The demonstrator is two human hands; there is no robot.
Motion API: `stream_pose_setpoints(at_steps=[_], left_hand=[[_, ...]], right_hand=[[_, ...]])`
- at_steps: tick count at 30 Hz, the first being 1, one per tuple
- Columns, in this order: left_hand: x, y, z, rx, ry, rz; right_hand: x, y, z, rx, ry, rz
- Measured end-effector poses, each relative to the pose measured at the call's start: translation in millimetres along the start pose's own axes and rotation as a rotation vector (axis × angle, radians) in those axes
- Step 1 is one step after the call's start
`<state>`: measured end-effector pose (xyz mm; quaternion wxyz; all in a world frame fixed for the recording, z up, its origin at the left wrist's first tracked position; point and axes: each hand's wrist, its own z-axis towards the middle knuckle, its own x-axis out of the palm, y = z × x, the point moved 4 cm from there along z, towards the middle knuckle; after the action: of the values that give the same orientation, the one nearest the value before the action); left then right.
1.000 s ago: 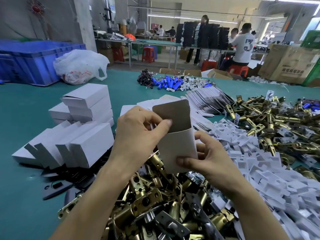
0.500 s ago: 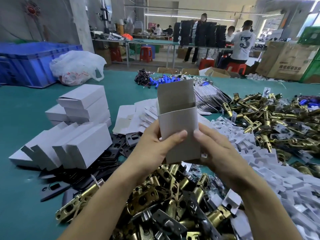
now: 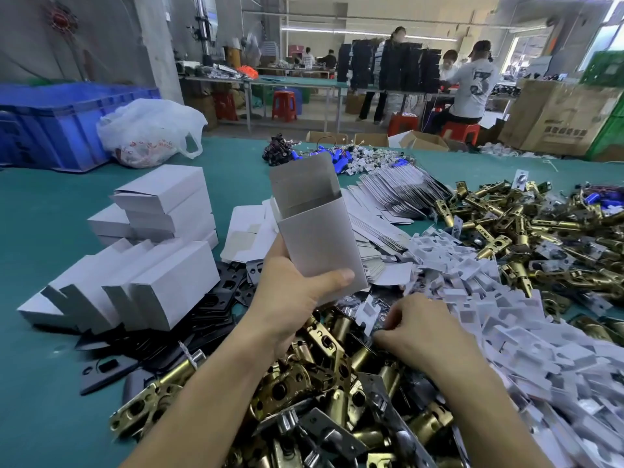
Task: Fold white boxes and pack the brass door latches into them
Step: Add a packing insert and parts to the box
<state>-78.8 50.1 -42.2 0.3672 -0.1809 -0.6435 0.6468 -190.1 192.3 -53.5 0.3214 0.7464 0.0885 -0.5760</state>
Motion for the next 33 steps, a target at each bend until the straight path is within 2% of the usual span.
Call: stream_pose_setpoints(at_steps=[8,12,19,22,24,26,29,33], left_hand=[[-4,0,2,0.063,-0.021,0.010],[0,-3,-1,0.057,0.026,-0.013],[12,3,-10,-0.012,0.274,0.134],[14,5,-12,-0.026,0.335,0.195],[15,4,-13,-0.037,0.365,0.223],[15,5,-14,-0.055,0.407,0.261],[17,5,-16,-0.090,0.452,0.293],[19,4,-19,-0.078,0.468,0.295]], right_hand=[[1,-9,10,-0.066,0.046,0.039],[-15,-11,12,-0.155,-0.036,0.125],[-60,-18,-3,-0.244,-0.392,0.523],[-84,-11,-20,-0.378,-0.563,0.782],[-95,0,-35,-0.506,-0.600,0.998],[-99,14,-46,-0.656,-0.595,1.081],[-95,32,-55,-0.813,-0.626,0.987],[-80,41,-54,-0.785,-0.736,0.553]])
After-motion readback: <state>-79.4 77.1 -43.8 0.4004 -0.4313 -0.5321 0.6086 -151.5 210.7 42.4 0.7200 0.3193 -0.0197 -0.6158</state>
